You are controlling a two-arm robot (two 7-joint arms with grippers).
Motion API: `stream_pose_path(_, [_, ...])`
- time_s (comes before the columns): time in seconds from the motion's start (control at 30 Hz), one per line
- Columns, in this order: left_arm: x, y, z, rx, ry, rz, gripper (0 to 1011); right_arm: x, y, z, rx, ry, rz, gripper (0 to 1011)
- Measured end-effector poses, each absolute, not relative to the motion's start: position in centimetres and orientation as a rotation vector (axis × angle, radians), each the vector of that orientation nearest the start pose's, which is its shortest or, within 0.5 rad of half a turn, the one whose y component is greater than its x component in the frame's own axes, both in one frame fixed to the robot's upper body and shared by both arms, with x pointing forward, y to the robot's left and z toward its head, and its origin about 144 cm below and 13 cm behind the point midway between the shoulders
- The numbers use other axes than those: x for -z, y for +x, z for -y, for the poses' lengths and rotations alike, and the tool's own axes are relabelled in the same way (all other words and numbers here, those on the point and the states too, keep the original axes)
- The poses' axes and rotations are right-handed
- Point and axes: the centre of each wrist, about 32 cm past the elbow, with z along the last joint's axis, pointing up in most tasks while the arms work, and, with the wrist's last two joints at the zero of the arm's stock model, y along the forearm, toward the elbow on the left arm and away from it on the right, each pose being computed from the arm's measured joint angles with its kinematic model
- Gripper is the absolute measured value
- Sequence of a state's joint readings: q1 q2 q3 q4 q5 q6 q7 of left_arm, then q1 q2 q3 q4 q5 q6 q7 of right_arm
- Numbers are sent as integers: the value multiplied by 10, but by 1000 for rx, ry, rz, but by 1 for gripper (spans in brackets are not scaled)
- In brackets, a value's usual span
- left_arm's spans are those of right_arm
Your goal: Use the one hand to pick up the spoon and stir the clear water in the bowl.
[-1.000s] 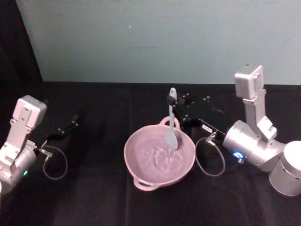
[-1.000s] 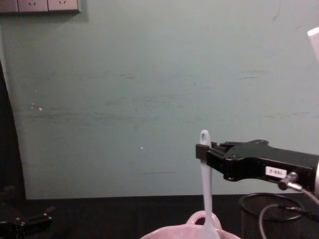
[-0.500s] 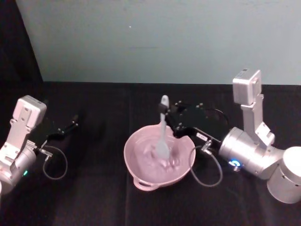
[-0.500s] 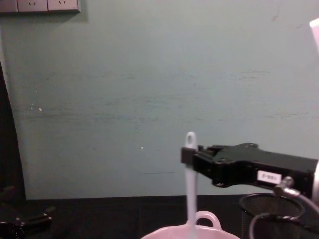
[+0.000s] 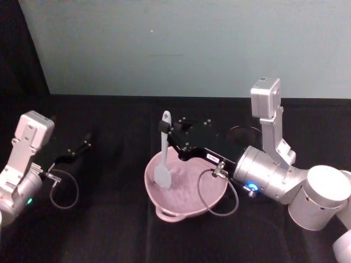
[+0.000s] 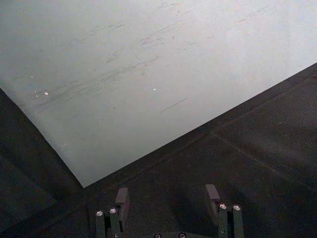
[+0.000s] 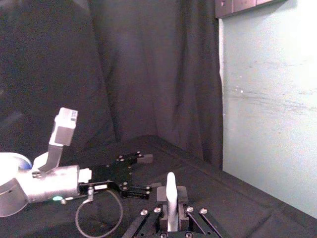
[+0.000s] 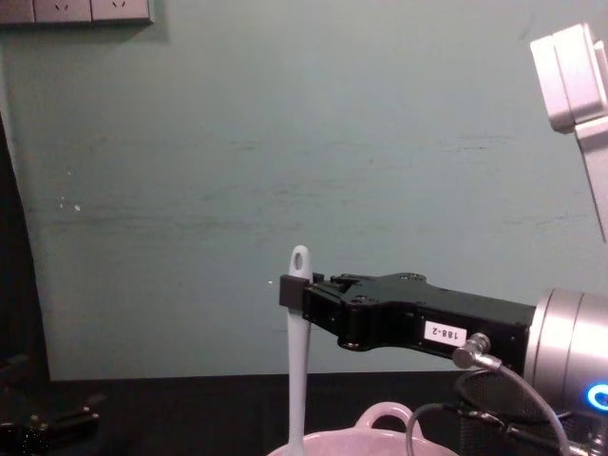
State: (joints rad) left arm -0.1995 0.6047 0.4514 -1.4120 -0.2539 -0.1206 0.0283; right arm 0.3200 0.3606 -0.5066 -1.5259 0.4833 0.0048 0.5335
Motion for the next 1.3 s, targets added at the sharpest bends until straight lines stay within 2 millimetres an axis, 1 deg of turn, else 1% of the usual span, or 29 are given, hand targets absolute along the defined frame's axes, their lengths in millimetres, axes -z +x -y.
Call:
stream_pose_path(0.17, [-1140, 489, -310, -1248, 304, 285, 1005, -1196, 519, 197, 625, 83, 23, 123])
stream_pose_path(0.3, [-1140, 489, -310, -1248, 304, 285, 1005, -1194, 520, 204, 673, 86, 17, 123])
stream_pose_path(0.33, [-1140, 489, -310, -1248, 305, 285, 1005, -1195, 519, 210, 709, 79, 24, 123])
stream_pose_path(0.47, [-1140, 489, -310, -1248, 304, 285, 1005, -1198, 515, 217, 751, 59, 50, 122])
stream_pose_path(0.7, [-1140, 489, -310, -1248, 304, 285, 1005, -1203, 506, 223, 777, 16, 86, 123])
stream_pose_path(0.9, [-1140, 489, -310, -1248, 304, 285, 1005, -1206, 500, 219, 750, -14, 99, 122])
stream_pose_path(1.03, [-1140, 489, -310, -1248, 304, 285, 1005, -1205, 498, 213, 693, -9, 94, 123])
stream_pose_path(1.17, [-1140, 489, -310, -1248, 304, 285, 1005, -1203, 499, 203, 623, 44, 63, 123])
stream_pose_path(1.3, [-1140, 489, -310, -1248, 304, 285, 1005, -1198, 501, 199, 595, 92, 21, 123])
